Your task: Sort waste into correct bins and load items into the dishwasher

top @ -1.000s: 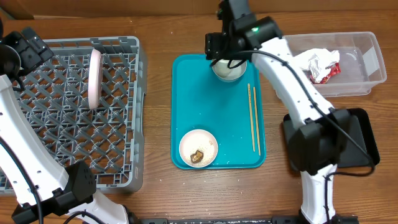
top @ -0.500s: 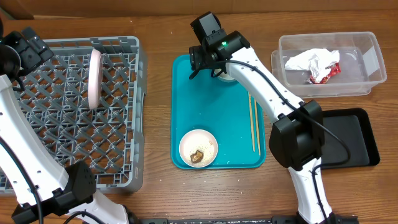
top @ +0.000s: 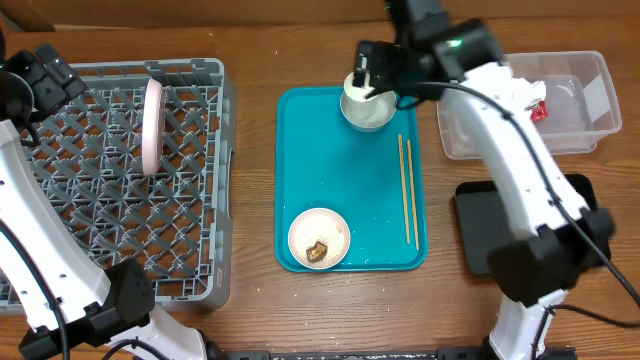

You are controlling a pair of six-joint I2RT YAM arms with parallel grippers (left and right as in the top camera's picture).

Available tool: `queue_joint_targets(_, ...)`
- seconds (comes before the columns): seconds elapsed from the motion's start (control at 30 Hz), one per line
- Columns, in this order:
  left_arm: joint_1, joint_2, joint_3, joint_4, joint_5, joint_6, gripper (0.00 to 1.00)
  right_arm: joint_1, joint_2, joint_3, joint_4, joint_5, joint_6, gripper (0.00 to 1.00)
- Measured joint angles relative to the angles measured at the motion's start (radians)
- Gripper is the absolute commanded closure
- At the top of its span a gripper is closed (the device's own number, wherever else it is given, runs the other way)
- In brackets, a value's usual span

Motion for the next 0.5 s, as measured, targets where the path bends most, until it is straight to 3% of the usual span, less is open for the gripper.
queue_joint_targets(0.17,0.0,0.0,0.0,0.0,0.003,0.0,0.0,0.055,0.001,-0.023,-0.165,-0.16,0.014,0.0)
queue_joint_targets(0.5,0.0,0.0,0.0,0.0,0.004,0.0,0.0,0.259,0.016,-0.089,-0.153,-0.221,0.041,0.0)
